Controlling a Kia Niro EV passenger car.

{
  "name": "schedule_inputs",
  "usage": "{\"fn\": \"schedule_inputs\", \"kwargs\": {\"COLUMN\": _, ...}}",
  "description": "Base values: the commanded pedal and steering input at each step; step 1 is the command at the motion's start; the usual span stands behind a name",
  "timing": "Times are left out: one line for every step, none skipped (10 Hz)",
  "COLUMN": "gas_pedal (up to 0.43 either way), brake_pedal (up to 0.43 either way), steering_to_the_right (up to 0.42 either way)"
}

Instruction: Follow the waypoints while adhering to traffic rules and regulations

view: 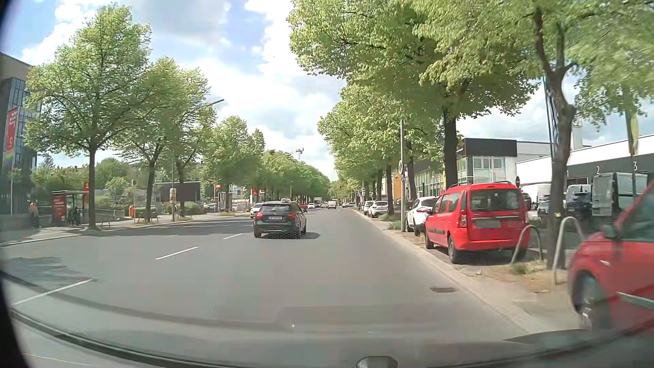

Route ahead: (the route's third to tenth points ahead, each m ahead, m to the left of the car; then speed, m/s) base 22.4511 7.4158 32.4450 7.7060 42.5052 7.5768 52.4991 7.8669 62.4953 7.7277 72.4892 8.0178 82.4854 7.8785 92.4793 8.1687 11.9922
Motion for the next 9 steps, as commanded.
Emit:
{"fn": "schedule_inputs", "kwargs": {"gas_pedal": 0.079, "brake_pedal": 0.024, "steering_to_the_right": -0.001}}
{"fn": "schedule_inputs", "kwargs": {"gas_pedal": 0.098, "brake_pedal": 0.024, "steering_to_the_right": -0.001}}
{"fn": "schedule_inputs", "kwargs": {"gas_pedal": 0.098, "brake_pedal": 0.024, "steering_to_the_right": -0.001}}
{"fn": "schedule_inputs", "kwargs": {"gas_pedal": 0.098, "brake_pedal": 0.024, "steering_to_the_right": -0.002}}
{"fn": "schedule_inputs", "kwargs": {"gas_pedal": 0.098, "brake_pedal": 0.018, "steering_to_the_right": -0.003}}
{"fn": "schedule_inputs", "kwargs": {"gas_pedal": 0.087, "brake_pedal": 0.024, "steering_to_the_right": -0.003}}
{"fn": "schedule_inputs", "kwargs": {"gas_pedal": 0.039, "brake_pedal": 0.024, "steering_to_the_right": -0.003}}
{"fn": "schedule_inputs", "kwargs": {"gas_pedal": 0.02, "brake_pedal": 0.018, "steering_to_the_right": -0.004}}
{"fn": "schedule_inputs", "kwargs": {"gas_pedal": 0.0, "brake_pedal": 0.018, "steering_to_the_right": -0.007}}
